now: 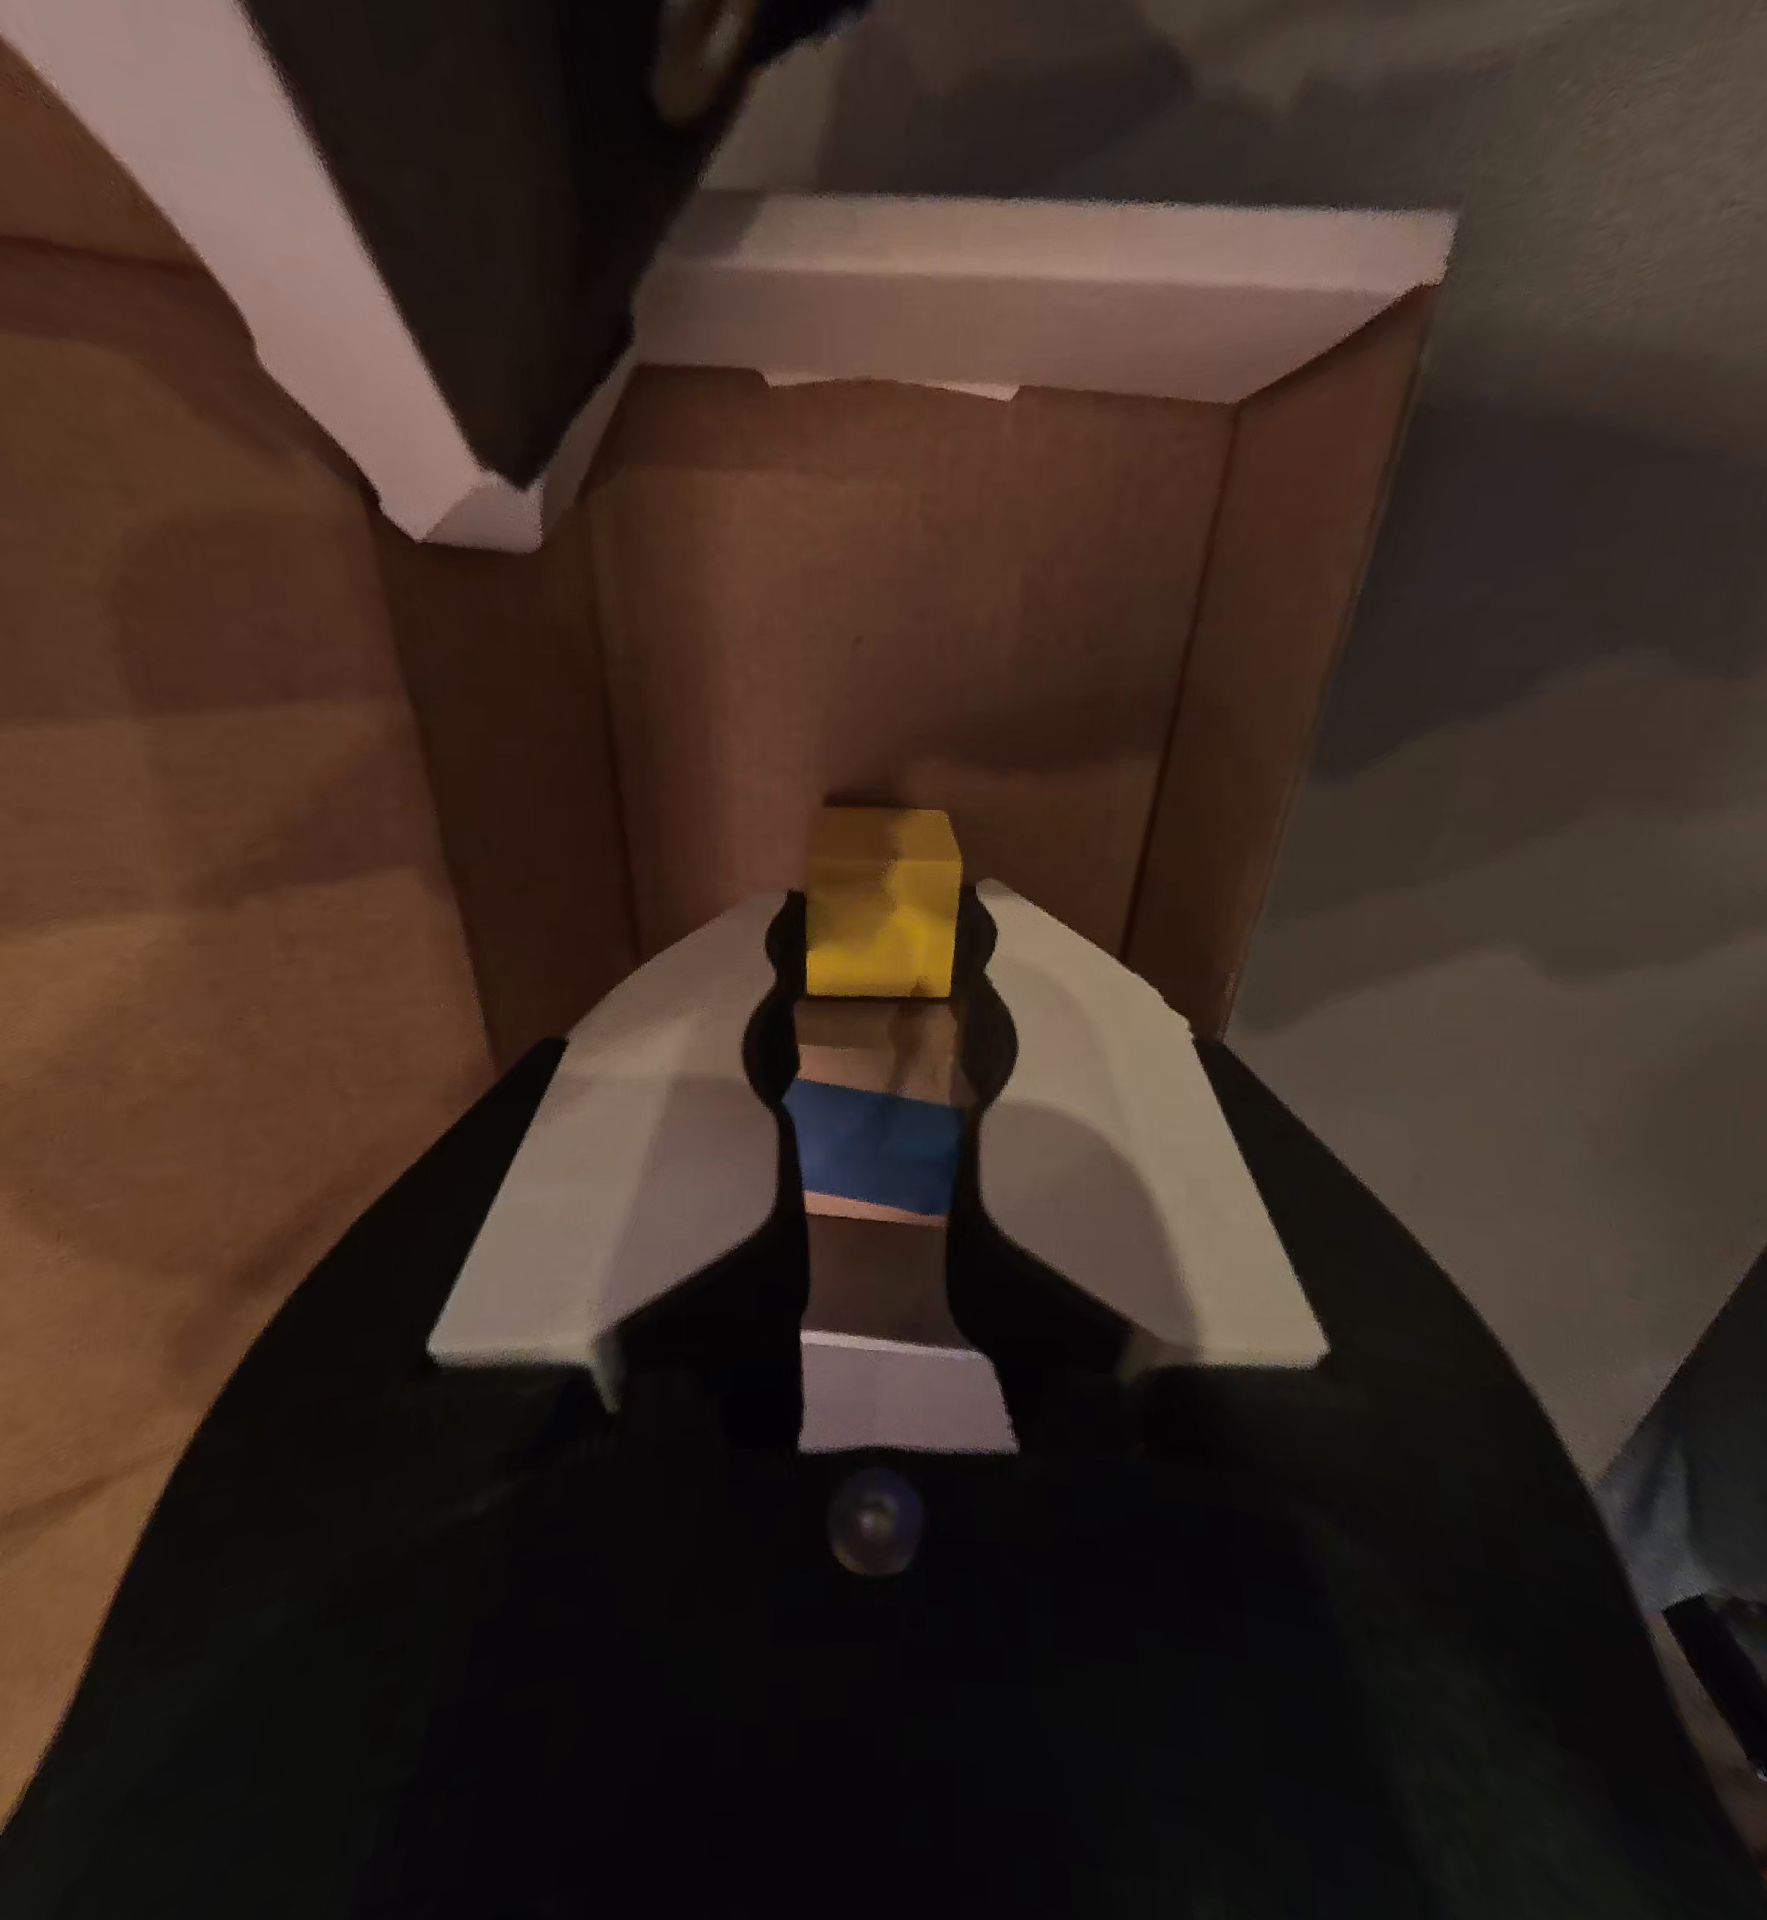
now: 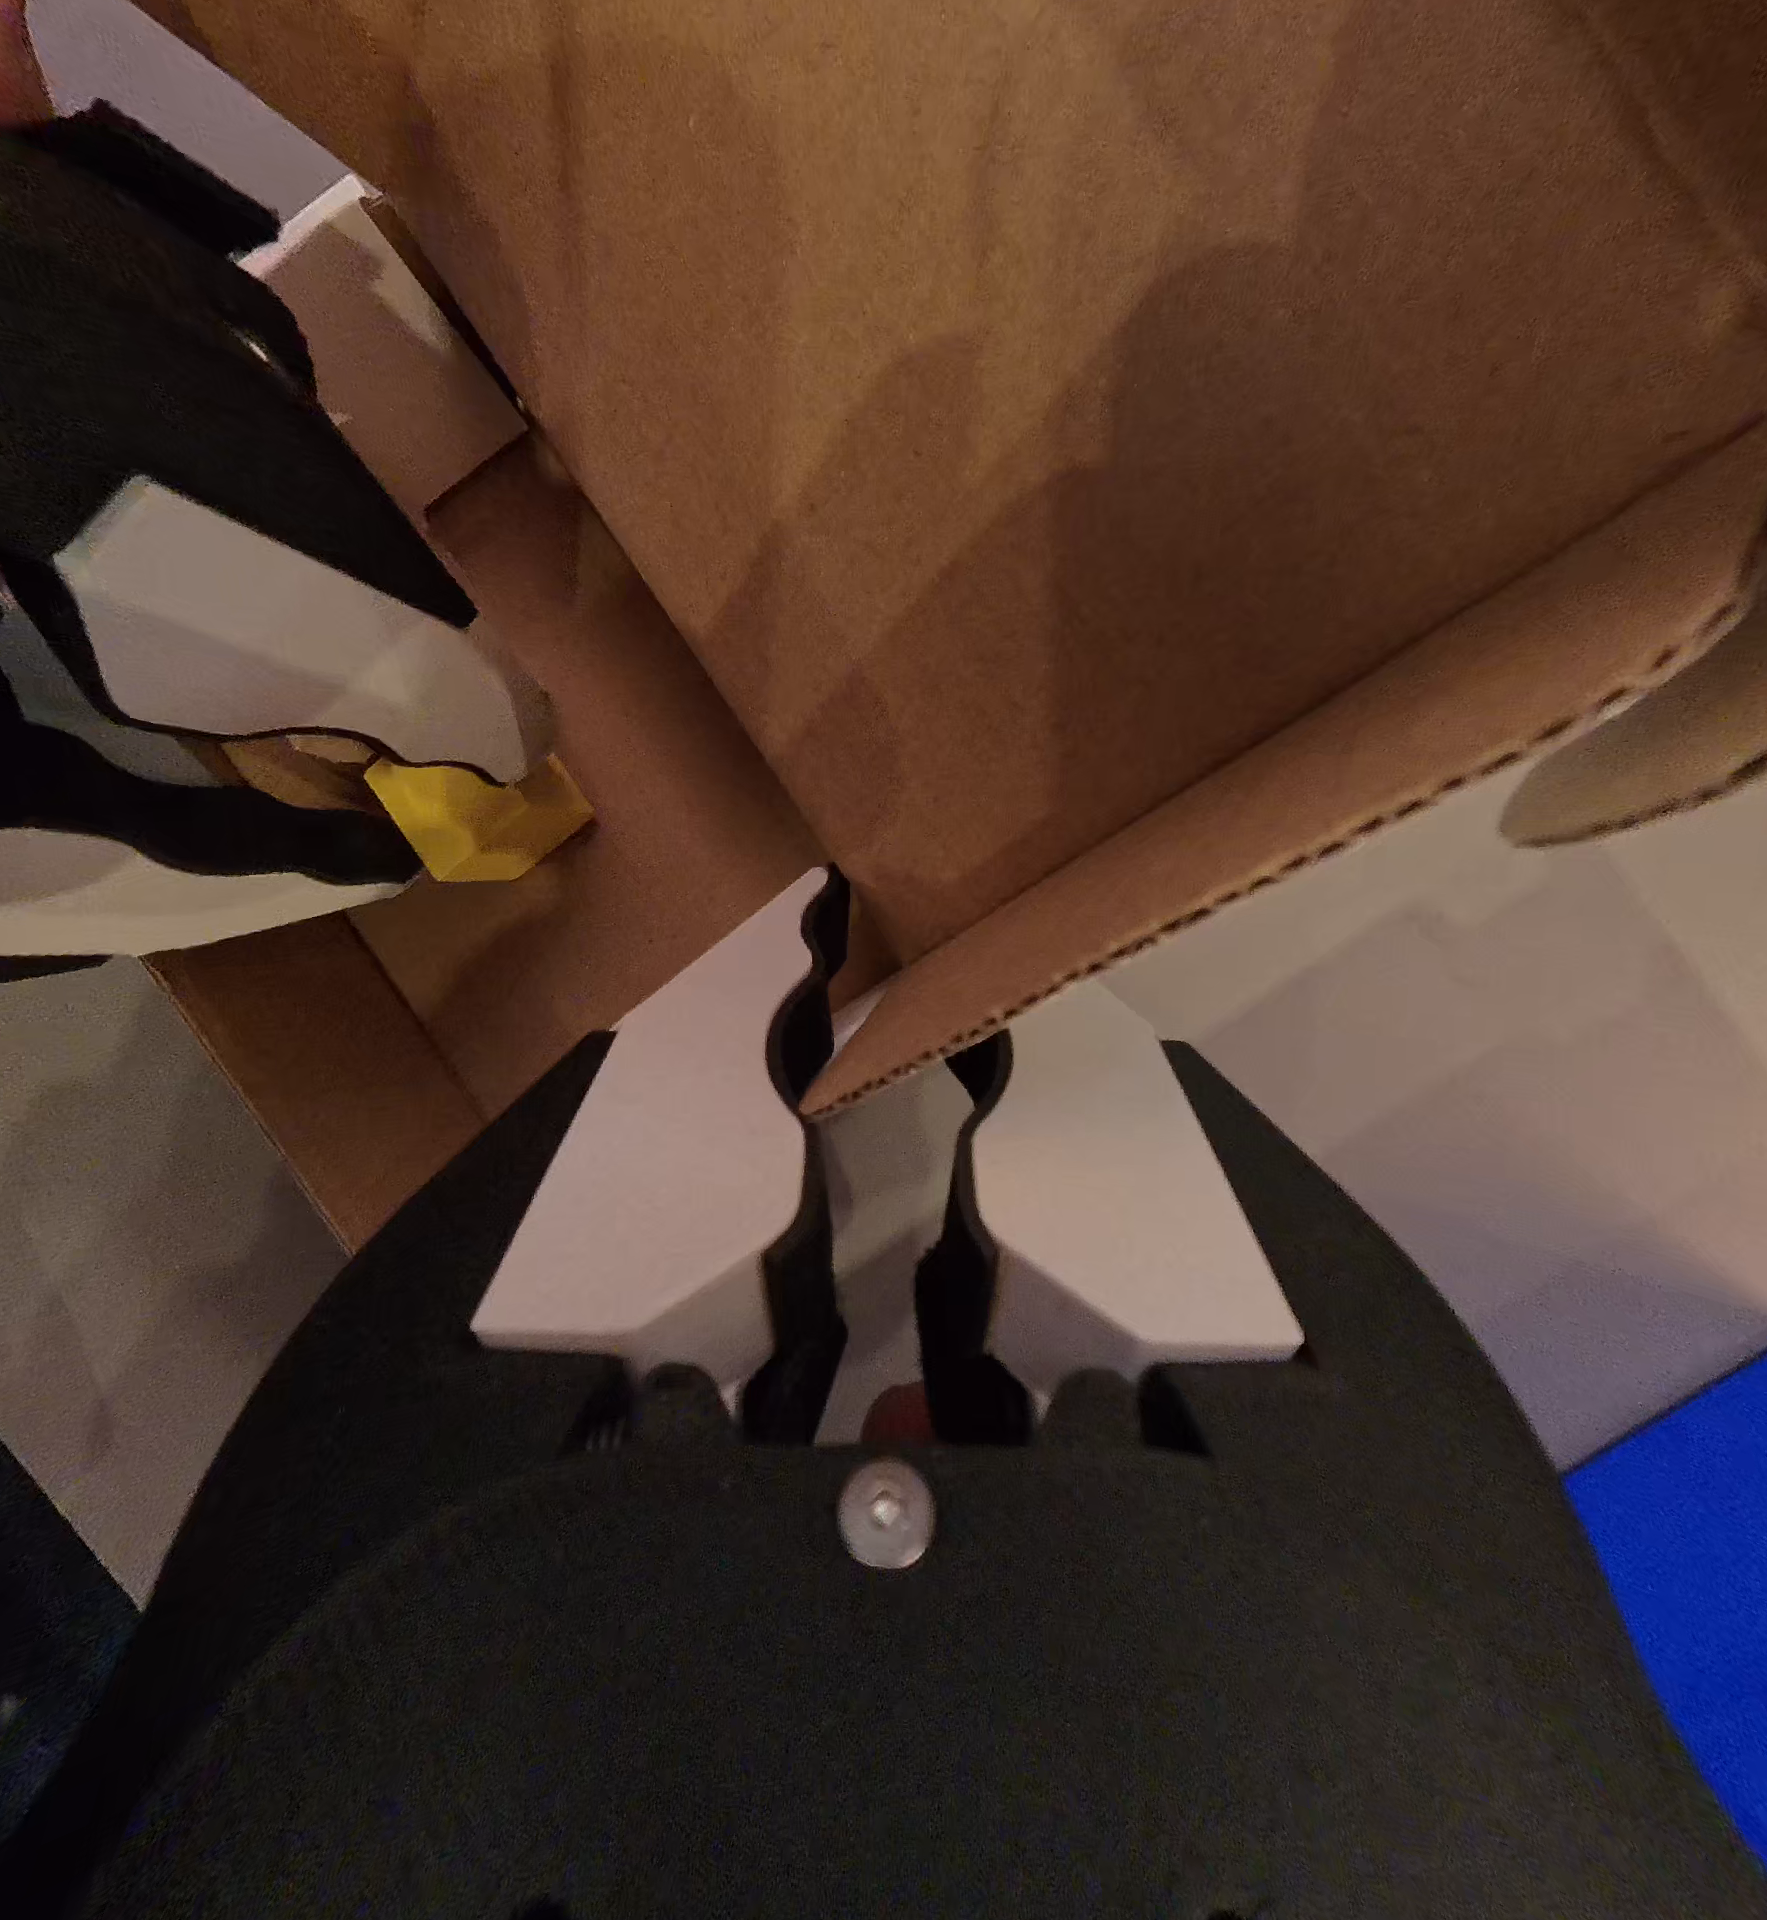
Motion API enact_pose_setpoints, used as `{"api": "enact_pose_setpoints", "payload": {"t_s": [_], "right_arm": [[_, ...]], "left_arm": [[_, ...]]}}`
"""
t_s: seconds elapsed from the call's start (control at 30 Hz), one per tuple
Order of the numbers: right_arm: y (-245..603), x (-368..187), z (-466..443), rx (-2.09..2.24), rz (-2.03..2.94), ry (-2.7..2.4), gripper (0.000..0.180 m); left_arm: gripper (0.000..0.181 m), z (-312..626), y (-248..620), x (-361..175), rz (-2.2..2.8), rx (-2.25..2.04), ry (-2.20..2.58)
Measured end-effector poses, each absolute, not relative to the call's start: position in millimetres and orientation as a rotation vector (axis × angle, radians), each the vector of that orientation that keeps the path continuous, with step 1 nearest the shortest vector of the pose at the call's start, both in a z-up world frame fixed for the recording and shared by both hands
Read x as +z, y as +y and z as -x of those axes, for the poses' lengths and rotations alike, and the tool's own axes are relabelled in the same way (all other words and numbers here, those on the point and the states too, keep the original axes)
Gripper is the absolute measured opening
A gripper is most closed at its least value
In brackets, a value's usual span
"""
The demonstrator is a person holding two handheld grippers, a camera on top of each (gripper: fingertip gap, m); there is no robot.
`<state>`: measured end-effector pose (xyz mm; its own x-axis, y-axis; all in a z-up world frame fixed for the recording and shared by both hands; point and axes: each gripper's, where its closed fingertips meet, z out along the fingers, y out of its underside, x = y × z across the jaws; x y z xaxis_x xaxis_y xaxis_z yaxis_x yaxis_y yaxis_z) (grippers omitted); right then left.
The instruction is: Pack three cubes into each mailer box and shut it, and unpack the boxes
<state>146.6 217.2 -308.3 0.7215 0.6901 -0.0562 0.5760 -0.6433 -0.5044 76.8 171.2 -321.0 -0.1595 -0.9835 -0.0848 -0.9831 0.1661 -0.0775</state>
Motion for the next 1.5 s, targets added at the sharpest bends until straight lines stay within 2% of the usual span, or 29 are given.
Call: {"api": "enact_pose_setpoints", "payload": {"t_s": [0.03,0.13,0.27,0.4,0.53,0.63,0.8,1.0,1.13,1.5], "right_arm": [[217.2,-308.4,-146.6,0.336,2.468,-0.969,0.013],[217.2,-308.3,-146.6,0.336,2.467,-0.969,0.013],[217.2,-308.2,-146.6,0.336,2.466,-0.967,0.013],[217.2,-308.2,-146.6,0.335,2.465,-0.967,0.013],[217.1,-308.3,-146.4,0.338,2.465,-0.968,0.013],[217.1,-308.3,-146.4,0.334,2.465,-0.970,0.013],[216.9,-308.4,-146.5,0.332,2.466,-0.968,0.014],[216.8,-308.7,-147.4,0.341,2.470,-0.951,0.013],[216.7,-308.8,-148.4,0.351,2.469,-0.936,0.013],[217.0,-309.1,-148.5,0.335,2.484,-0.915,0.013]], "left_arm": [[0.027,-76.5,171.0,-321.5,1.948,-0.005,2.320],[0.048,-77.0,172.9,-321.8,1.933,0.006,2.304],[0.050,-80.5,173.8,-300.5,1.890,-0.065,2.214],[0.048,-61.8,170.7,-245.4,1.844,-0.104,2.033],[0.043,5.6,169.1,-189.3,1.891,-0.082,1.817],[0.046,85.3,171.1,-175.7,2.024,0.008,1.685],[0.046,200.2,156.2,-194.6,2.282,0.082,1.544],[0.041,251.0,140.7,-247.2,2.379,0.069,1.600],[0.043,259.4,135.8,-277.6,2.394,0.036,1.739],[0.039,252.9,139.7,-320.8,2.303,-0.095,1.960]]}}
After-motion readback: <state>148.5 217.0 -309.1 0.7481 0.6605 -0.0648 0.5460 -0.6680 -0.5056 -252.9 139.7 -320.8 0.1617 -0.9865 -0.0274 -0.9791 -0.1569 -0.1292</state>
